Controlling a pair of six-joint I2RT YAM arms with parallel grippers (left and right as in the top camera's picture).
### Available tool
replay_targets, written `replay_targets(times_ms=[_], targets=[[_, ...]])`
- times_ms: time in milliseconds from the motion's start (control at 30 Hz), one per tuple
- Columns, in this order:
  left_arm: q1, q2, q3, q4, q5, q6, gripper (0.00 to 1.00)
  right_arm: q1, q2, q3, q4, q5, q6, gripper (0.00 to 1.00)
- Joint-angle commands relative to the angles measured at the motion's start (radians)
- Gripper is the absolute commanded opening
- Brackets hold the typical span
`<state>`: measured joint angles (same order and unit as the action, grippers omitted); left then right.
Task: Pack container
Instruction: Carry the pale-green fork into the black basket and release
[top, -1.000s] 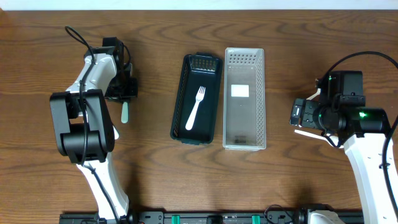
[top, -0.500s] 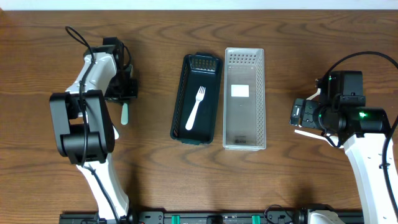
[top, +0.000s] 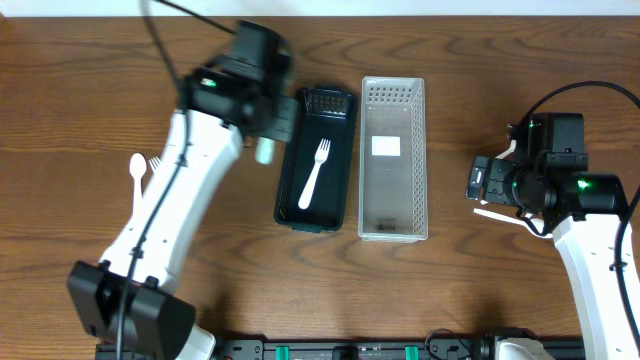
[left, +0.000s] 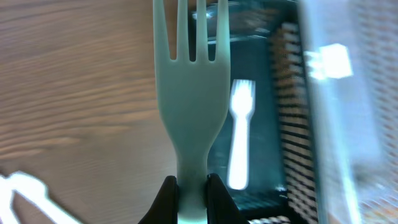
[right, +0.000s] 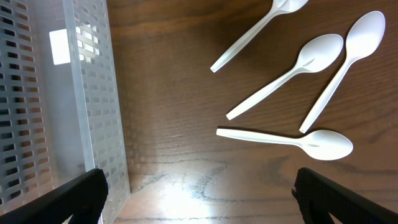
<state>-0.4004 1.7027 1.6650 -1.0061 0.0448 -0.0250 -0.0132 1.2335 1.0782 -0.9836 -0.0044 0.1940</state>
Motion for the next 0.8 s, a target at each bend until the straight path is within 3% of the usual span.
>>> replay_targets(times_ms=[0,667,767], targets=[[-0.058,0.044,-0.014,0.019,-0.004,-0.04,0.06,0.007,-0.001,0.018,-0.001,-0.003,0.0,0.99],[-0.081,0.379,-0.015,0.043,0.035,-0.048,0.06,0.007,-0.001,0.018,-0.001,-0.003,-0.001,0.99],[-0.081,0.391,-0.016,0.043,0.035,-0.048,0.17,0.007,-0.001,0.018,0.0,-0.003,-0.001,0.99]])
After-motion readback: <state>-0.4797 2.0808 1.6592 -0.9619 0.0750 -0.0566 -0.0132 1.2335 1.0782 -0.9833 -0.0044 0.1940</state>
